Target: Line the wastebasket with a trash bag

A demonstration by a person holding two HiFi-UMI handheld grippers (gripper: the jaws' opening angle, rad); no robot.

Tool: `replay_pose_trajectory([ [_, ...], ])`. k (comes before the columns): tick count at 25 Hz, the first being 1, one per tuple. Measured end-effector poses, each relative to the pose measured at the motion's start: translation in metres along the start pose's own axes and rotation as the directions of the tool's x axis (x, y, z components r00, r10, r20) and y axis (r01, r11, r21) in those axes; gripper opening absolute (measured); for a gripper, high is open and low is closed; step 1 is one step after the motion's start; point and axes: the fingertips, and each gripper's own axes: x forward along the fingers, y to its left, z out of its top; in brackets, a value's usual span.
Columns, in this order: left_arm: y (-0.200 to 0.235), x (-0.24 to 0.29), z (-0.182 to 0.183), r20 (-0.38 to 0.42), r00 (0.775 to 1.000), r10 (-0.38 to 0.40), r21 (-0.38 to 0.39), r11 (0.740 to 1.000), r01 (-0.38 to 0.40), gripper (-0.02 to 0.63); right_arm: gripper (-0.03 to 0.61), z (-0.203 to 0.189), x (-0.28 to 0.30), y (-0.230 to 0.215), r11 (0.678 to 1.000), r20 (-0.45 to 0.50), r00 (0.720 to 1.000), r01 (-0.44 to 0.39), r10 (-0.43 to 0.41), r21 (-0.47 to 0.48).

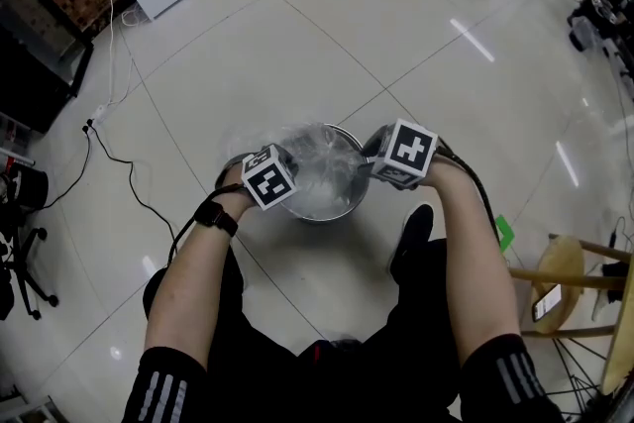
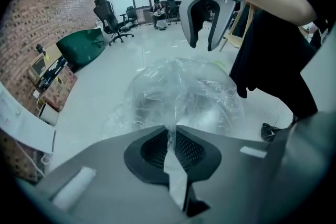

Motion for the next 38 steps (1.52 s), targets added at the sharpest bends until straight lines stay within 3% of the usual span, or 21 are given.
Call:
replay_pose_trajectory([
  [8, -0.002, -0.006, 0.011, -0.017, 1.000, 0.010, 0.067, 0.998, -0.009, -0.003, 0.166, 0.048, -0.020, -0.001, 0.991, 0.166, 0.983, 0.091, -0.073, -0.101],
  [12, -0.002, -0.015, 0.024, 0.015, 1.000, 0.009, 0.088, 0.996, -0.010, -0.003, 0.149, 0.056, 0.019, 0.004, 0.983, 0.101, 0.993, 0.071, -0.055, -0.169],
  [16, -0.002, -0.026, 0.035, 0.059, 0.998, -0.006, 0.089, 0.996, 0.001, 0.002, 0.114, 0.036, 0.060, -0.004, 0.993, 0.025, 0.999, 0.030, -0.028, -0.114],
  [19, -0.005, -0.036, 0.044, 0.100, 0.994, -0.053, 0.116, 0.992, 0.041, 0.088, 0.110, 0.024, 0.085, -0.004, 0.994, -0.031, 0.999, -0.015, 0.011, -0.105],
  [23, -0.007, -0.056, 0.051, 0.144, 0.983, -0.117, 0.135, 0.986, 0.097, 0.218, 0.110, 0.009, 0.113, 0.000, 0.974, -0.163, 0.987, -0.047, 0.011, -0.220],
  [25, -0.001, -0.066, 0.043, 0.129, 0.983, -0.130, 0.141, 0.984, 0.111, 0.236, 0.110, 0.005, 0.124, 0.003, 0.963, -0.208, 0.978, -0.062, 0.006, -0.262],
  [27, 0.019, -0.074, 0.018, 0.083, 0.991, -0.105, 0.097, 0.990, 0.097, 0.236, 0.109, 0.004, 0.134, 0.006, 0.948, -0.250, 0.968, -0.070, -0.010, -0.311],
  [30, 0.058, -0.072, -0.048, -0.049, 0.997, -0.052, -0.084, 0.995, 0.047, 0.236, 0.109, 0.000, 0.145, 0.005, 0.932, -0.292, 0.956, -0.083, -0.025, -0.353],
  [34, 0.074, -0.064, -0.122, -0.138, 0.985, -0.104, -0.328, 0.943, 0.053, 0.240, 0.109, -0.002, 0.149, 0.005, 0.933, -0.306, 0.952, -0.094, -0.019, -0.347],
  [38, 0.069, -0.052, -0.142, -0.142, 0.980, -0.137, -0.346, 0.935, 0.080, 0.283, 0.109, 0.005, 0.147, 0.003, 0.934, -0.292, 0.956, -0.083, -0.023, -0.346],
])
